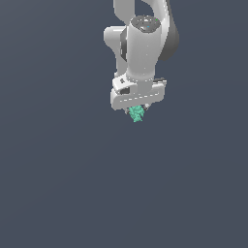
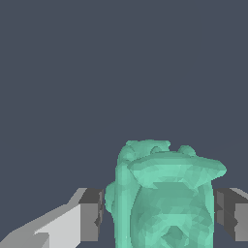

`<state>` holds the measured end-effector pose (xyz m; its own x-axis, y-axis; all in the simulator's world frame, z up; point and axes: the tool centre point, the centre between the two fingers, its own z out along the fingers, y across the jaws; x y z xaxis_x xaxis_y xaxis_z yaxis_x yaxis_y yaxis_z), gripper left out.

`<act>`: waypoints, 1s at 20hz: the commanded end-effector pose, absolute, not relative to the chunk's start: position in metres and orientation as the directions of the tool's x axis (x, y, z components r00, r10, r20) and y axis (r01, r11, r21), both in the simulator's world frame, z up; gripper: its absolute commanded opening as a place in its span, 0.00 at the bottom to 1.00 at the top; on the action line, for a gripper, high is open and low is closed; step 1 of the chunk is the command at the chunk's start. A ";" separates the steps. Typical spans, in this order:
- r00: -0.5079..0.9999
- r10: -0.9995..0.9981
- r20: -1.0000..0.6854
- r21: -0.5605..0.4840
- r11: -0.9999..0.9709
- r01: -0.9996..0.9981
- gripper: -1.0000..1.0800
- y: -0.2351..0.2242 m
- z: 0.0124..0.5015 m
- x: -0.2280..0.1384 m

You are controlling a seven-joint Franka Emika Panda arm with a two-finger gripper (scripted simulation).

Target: Pick up the object and move it to a goal position.

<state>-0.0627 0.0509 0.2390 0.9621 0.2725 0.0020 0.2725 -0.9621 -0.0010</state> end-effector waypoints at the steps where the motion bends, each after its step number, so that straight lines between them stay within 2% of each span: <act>1: 0.962 0.273 0.001 -0.001 -0.962 0.273 0.00 0.049 0.264 -0.057; 11: 0.962 0.272 0.001 -0.001 -0.962 0.272 0.00 0.041 0.350 -0.032; 20: 0.962 0.272 0.000 0.000 -0.962 0.272 0.00 0.038 0.387 -0.019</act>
<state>-0.0202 0.0382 0.3830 0.9624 0.2716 0.0009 0.2716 -0.9624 0.0000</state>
